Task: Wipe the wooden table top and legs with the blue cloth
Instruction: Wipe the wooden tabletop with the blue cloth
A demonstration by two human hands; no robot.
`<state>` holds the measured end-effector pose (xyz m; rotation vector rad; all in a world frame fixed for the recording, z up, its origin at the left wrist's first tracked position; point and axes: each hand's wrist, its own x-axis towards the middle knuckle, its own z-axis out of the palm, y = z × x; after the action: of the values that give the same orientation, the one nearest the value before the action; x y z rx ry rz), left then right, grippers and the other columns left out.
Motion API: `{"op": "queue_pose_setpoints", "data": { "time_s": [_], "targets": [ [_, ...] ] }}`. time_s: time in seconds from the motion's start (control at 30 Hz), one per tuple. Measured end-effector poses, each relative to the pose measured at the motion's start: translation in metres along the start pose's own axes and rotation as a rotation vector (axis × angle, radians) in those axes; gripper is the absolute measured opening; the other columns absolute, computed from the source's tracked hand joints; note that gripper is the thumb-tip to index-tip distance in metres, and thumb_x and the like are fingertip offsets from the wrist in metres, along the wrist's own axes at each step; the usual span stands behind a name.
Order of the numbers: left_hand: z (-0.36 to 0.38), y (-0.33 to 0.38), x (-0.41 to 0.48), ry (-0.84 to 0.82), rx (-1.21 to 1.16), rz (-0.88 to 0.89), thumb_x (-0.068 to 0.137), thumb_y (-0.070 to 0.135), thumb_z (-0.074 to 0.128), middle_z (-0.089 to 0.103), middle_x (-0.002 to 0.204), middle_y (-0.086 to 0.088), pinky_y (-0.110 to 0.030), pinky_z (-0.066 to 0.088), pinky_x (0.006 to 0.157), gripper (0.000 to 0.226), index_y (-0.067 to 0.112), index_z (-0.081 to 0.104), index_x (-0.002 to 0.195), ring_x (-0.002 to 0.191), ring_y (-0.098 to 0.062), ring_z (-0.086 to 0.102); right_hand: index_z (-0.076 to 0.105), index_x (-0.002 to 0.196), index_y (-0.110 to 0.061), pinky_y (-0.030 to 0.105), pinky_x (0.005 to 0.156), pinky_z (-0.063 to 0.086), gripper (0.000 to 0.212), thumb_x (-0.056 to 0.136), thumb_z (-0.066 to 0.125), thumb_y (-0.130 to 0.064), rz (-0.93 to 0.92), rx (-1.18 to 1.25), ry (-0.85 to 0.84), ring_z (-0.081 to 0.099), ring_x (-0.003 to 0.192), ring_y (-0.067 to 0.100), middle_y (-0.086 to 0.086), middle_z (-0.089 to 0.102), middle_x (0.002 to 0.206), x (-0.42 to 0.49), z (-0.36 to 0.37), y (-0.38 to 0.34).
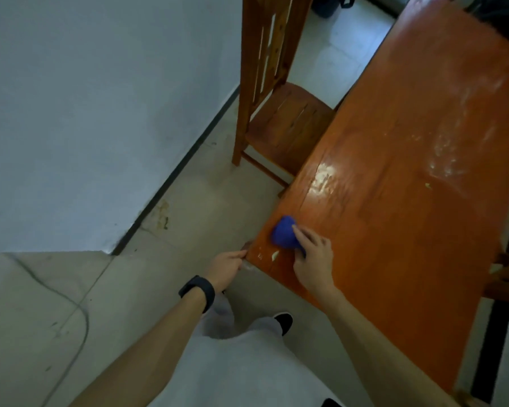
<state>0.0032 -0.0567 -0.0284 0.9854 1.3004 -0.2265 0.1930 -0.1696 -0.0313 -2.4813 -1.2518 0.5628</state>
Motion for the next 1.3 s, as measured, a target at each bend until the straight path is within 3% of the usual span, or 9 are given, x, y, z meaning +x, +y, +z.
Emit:
{"op": "queue_pose_setpoints", "data": {
  "time_s": [0.17, 0.37, 0.43, 0.57, 0.67, 0.83, 1.03, 1.2, 1.3],
  "targets": [
    [0.006, 0.005, -0.006, 0.030, 0.090, 0.042, 0.095, -0.003, 0.043, 0.058, 0.114, 0.002, -0.026, 0.038, 0.085, 0.042, 0.007, 0.058, 0.133, 0.100, -0.012, 0.049, 0.058, 0.134, -0.035, 0.039, 0.101, 0.041, 0.056, 0.084, 0.058, -0.010, -0.250, 0.078, -0.449, 0.044, 0.115, 0.012, -0.012, 0.056, 0.138, -0.077, 0.003, 0.000],
    [0.008, 0.016, -0.018, 0.058, 0.200, 0.068, 0.101, 0.002, 0.039, 0.052, 0.142, -0.010, -0.028, 0.035, 0.102, 0.038, 0.004, 0.054, 0.136, 0.131, -0.025, 0.046, 0.055, 0.139, -0.023, 0.041, 0.101, 0.042, 0.057, 0.085, 0.064, -0.005, 0.310, 0.137, 0.192, 0.050, 0.117, 0.031, 0.003, 0.055, 0.138, -0.036, -0.015, 0.043],
    [0.008, 0.021, -0.027, 0.053, 0.262, 0.091, 0.100, 0.001, 0.038, 0.053, 0.141, -0.008, -0.022, 0.035, 0.095, 0.039, 0.005, 0.053, 0.137, 0.132, -0.024, 0.046, 0.056, 0.138, -0.023, 0.044, 0.097, 0.044, 0.060, 0.082, 0.065, -0.002, 0.271, 0.096, 0.157, 0.048, 0.113, 0.032, 0.005, 0.053, 0.138, -0.062, 0.007, 0.024],
    [0.012, 0.019, -0.035, 0.001, 0.328, 0.158, 0.101, 0.001, 0.039, 0.047, 0.144, -0.006, -0.013, 0.034, 0.089, 0.044, 0.006, 0.042, 0.145, 0.134, -0.024, 0.043, 0.061, 0.133, -0.026, 0.042, 0.107, 0.040, 0.055, 0.082, 0.055, -0.006, -0.021, 0.308, -0.311, 0.048, 0.123, 0.017, -0.005, 0.057, 0.137, -0.120, 0.025, -0.005],
    [0.012, 0.012, -0.035, 0.079, 0.691, 0.339, 0.098, 0.015, 0.050, 0.026, 0.159, -0.008, -0.035, 0.029, 0.112, 0.065, 0.017, 0.019, 0.155, 0.142, -0.025, 0.031, 0.060, 0.134, -0.026, 0.038, 0.109, 0.040, 0.057, 0.083, 0.061, -0.001, 0.182, 0.437, -0.069, 0.050, 0.123, 0.013, -0.006, 0.057, 0.135, -0.109, 0.002, 0.019],
    [0.031, 0.000, -0.023, 0.004, 1.415, 0.606, 0.100, 0.035, 0.039, -0.022, 0.160, 0.002, -0.053, 0.006, 0.121, 0.077, 0.028, -0.017, 0.153, 0.151, -0.021, -0.007, 0.053, 0.141, -0.025, 0.042, 0.094, 0.041, 0.057, 0.087, 0.060, -0.007, 0.696, 0.085, 0.371, 0.047, 0.113, 0.036, 0.005, 0.052, 0.140, -0.096, -0.021, 0.071],
    [0.038, -0.006, -0.023, -0.037, 1.510, 0.499, 0.093, 0.029, 0.046, -0.039, 0.148, 0.011, -0.057, -0.001, 0.118, 0.094, 0.035, -0.033, 0.146, 0.148, -0.016, -0.019, 0.060, 0.135, -0.021, 0.038, 0.109, 0.040, 0.057, 0.082, 0.058, 0.000, 0.149, 0.407, -0.154, 0.050, 0.122, 0.016, -0.002, 0.058, 0.137, -0.143, 0.020, 0.008],
    [0.043, 0.002, -0.032, -0.031, 1.577, 0.470, 0.092, 0.028, 0.050, -0.028, 0.159, 0.005, -0.056, 0.003, 0.119, 0.096, 0.032, -0.027, 0.149, 0.150, -0.019, -0.015, 0.053, 0.141, -0.022, 0.038, 0.096, 0.047, 0.054, 0.089, 0.062, -0.009, 0.346, 0.277, 0.330, 0.053, 0.112, 0.026, 0.004, 0.056, 0.136, -0.104, -0.009, 0.051],
    [0.053, 0.001, -0.035, 0.006, 1.585, 0.453, 0.092, 0.030, 0.048, -0.023, 0.161, 0.000, -0.054, 0.009, 0.120, 0.093, 0.027, -0.024, 0.151, 0.151, -0.023, -0.010, 0.046, 0.145, -0.026, 0.043, 0.085, 0.048, 0.059, 0.090, 0.061, -0.014, 0.566, 0.054, 0.352, 0.049, 0.111, 0.033, 0.004, 0.051, 0.142, -0.103, -0.008, 0.063]
  ]
}}
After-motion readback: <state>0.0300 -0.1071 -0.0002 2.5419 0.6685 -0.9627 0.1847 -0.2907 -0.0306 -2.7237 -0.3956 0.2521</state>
